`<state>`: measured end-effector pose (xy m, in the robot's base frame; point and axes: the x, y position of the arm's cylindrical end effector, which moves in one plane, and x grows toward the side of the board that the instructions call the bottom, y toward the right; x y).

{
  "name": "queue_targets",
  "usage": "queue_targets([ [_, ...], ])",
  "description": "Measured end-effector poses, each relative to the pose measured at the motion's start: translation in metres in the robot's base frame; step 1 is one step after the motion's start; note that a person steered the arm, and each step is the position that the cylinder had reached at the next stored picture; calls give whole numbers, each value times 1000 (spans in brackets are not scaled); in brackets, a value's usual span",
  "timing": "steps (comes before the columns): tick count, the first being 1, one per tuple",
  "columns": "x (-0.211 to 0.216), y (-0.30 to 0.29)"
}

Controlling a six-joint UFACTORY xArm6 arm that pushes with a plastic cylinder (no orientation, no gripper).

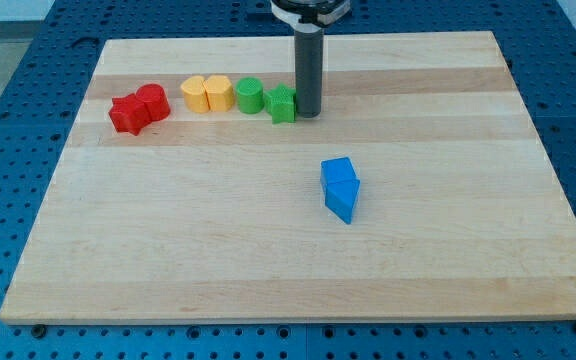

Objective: Slide green star to the right side of the green circle

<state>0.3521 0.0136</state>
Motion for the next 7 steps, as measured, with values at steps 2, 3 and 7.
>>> queue_targets([
  [2,35,4],
  [3,31,3],
  [7,1,-14],
])
